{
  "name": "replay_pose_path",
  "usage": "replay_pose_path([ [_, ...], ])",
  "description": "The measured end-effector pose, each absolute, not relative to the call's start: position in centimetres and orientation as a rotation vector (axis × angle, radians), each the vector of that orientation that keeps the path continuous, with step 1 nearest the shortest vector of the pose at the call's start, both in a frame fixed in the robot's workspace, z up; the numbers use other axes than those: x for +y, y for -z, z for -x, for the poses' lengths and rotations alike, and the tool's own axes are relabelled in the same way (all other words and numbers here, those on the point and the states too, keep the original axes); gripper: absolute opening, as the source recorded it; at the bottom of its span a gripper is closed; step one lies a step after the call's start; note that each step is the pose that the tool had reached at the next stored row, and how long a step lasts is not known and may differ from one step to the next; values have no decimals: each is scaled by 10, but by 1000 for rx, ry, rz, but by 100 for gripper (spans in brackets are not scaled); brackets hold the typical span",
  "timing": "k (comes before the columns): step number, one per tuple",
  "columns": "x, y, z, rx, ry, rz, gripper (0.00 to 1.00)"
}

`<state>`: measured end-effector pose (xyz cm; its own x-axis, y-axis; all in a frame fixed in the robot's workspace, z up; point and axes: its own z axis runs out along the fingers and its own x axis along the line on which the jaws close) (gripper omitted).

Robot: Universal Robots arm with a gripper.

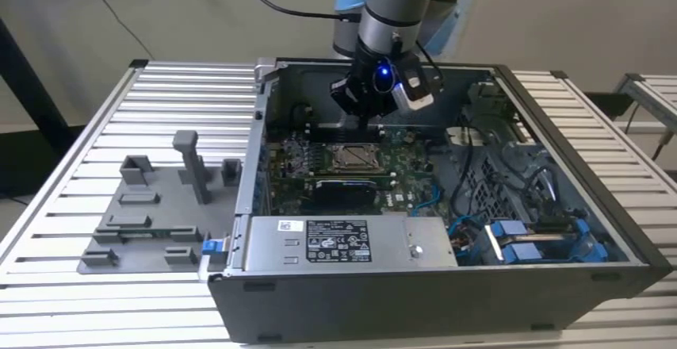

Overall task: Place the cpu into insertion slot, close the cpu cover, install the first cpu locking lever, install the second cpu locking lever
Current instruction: 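Install the first cpu locking lever, then install the second cpu locking lever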

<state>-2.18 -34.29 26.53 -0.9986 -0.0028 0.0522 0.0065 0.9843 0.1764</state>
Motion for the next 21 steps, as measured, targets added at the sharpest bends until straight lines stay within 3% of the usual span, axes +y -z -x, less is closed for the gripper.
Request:
replay_pose_path([
  [14,-351,-270,49,-3084,185,5,11],
  [21,-368,-271,51,-3084,188,5,11],
])
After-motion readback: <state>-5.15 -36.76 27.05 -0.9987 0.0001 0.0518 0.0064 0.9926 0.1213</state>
